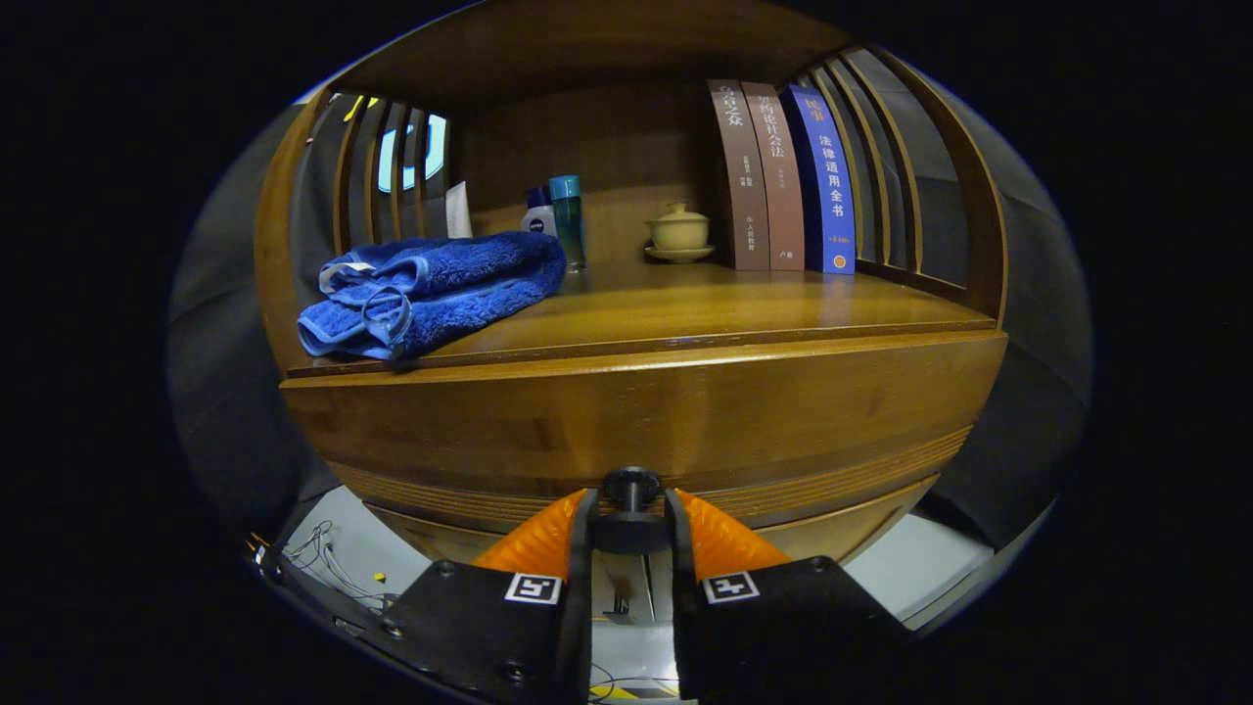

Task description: Pull open the drawer, take out the items inside it, and place them on the countertop above the cabinet.

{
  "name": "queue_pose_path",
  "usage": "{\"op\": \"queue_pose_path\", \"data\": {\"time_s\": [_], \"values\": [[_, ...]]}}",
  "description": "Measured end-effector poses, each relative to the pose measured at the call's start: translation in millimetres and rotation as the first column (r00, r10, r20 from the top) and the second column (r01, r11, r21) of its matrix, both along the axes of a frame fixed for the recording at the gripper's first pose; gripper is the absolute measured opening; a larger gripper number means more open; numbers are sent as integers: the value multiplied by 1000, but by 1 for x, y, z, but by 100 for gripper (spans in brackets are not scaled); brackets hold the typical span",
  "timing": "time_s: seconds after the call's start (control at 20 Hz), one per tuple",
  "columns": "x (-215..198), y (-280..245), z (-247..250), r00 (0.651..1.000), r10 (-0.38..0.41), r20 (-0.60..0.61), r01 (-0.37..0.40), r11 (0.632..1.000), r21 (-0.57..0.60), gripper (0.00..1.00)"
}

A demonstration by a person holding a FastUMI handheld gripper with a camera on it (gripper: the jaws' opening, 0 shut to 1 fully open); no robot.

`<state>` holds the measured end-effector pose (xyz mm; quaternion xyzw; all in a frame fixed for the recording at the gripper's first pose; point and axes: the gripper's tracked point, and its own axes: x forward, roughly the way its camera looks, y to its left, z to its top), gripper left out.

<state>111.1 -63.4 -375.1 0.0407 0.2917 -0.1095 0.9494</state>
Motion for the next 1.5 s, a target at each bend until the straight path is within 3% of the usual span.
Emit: {"op": "queue_pose_path", "data": {"time_s": [0.25,0.95,1.5], "values": [[-10,3,3,1000,2,-27,-1,1000,2,38],[-116,30,25,995,13,-96,-10,999,38,37],[-171,44,31,991,17,-129,-8,998,69,37]]}}
